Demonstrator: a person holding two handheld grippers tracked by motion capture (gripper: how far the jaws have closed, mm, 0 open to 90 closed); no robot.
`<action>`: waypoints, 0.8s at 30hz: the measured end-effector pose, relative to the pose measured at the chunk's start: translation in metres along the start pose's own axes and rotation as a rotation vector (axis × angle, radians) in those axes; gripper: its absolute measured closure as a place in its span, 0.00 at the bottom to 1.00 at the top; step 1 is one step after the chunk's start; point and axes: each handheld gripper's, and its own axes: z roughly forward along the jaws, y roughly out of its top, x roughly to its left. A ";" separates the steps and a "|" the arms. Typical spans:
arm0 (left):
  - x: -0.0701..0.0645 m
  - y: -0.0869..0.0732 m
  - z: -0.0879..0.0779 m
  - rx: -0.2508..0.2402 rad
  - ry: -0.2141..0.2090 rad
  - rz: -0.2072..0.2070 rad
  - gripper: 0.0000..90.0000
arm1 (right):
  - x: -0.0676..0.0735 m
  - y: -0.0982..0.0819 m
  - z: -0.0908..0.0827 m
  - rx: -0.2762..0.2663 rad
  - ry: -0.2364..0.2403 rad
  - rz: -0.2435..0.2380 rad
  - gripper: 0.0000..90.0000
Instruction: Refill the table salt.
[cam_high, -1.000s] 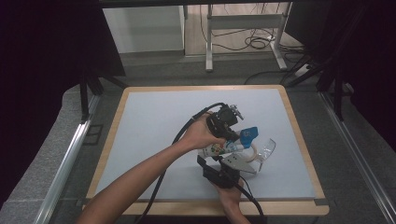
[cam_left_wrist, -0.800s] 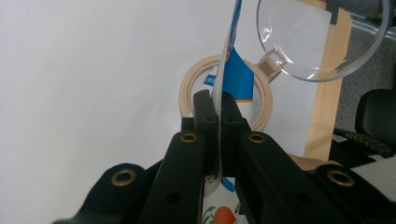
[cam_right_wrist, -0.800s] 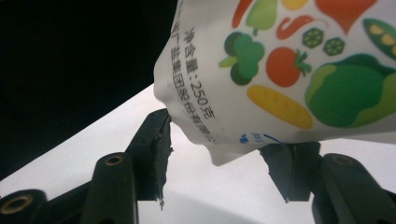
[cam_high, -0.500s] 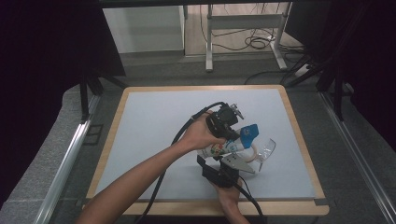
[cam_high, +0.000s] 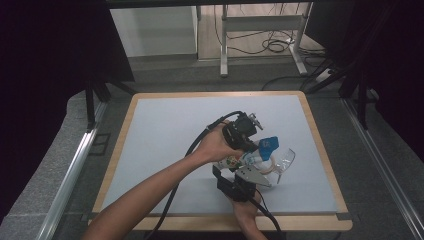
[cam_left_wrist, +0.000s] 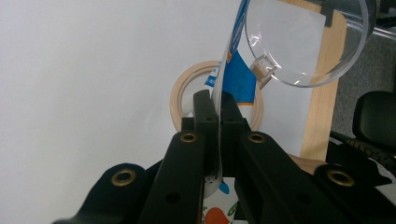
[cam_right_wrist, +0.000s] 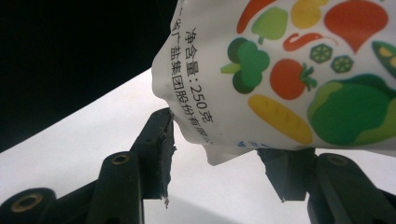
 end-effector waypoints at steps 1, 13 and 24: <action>-0.001 0.000 0.000 0.003 0.002 0.000 1.00 | 0.000 0.001 0.000 -0.006 0.001 -0.005 0.54; 0.000 0.002 0.003 0.014 0.007 0.000 1.00 | 0.001 0.005 -0.003 -0.026 0.027 -0.009 0.54; -0.002 0.005 0.004 0.025 0.016 0.007 1.00 | 0.001 0.005 -0.004 -0.038 0.039 0.017 0.54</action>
